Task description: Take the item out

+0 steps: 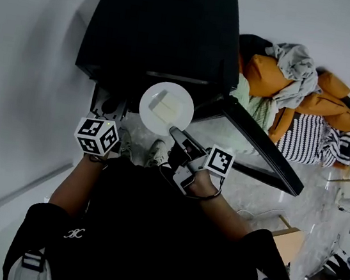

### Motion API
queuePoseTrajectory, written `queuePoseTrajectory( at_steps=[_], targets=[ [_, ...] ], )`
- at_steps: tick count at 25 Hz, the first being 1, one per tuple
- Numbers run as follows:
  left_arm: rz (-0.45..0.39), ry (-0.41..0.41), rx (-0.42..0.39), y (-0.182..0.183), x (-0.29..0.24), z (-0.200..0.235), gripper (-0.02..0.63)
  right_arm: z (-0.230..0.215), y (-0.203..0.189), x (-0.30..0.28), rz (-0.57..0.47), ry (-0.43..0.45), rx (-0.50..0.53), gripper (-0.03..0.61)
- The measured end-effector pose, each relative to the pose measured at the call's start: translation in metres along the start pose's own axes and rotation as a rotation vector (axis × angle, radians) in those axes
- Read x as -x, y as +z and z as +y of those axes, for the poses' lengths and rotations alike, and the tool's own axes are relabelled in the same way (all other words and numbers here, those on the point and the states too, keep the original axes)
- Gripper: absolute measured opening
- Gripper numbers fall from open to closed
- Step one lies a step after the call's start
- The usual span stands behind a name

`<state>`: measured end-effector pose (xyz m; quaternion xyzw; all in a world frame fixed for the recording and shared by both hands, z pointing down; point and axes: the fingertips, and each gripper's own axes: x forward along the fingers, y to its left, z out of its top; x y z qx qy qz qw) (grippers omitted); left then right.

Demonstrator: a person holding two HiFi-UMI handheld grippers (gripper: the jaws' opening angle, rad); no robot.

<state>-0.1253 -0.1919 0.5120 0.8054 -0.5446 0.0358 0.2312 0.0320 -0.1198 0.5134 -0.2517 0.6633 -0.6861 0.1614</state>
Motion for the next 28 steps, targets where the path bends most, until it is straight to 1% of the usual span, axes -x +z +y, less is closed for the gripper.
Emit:
queuePoseTrajectory(
  at_steps=[5, 10, 15, 22, 28],
  targets=[
    [-0.001, -0.031, 0.011, 0.004, -0.002, 0.003, 0.008, 0.005, -0.003, -0.005, -0.026, 0.015, 0.018, 0.023],
    [0.005, -0.069, 0.001, 0.009, -0.005, 0.0, 0.008, 0.007, -0.005, -0.006, -0.055, 0.016, 0.01, 0.023],
    [0.006, -0.109, -0.026, 0.017, -0.003, -0.003, 0.008, 0.012, -0.006, -0.007, -0.083, 0.019, 0.009, 0.023],
    [0.012, -0.13, -0.03, 0.019, -0.001, -0.005, 0.008, 0.014, -0.007, -0.006, -0.099, 0.016, 0.009, 0.023],
    [0.026, -0.144, -0.013, 0.013, 0.001, -0.006, 0.008, 0.016, -0.008, -0.01, -0.107, 0.029, 0.014, 0.023]
  ],
)
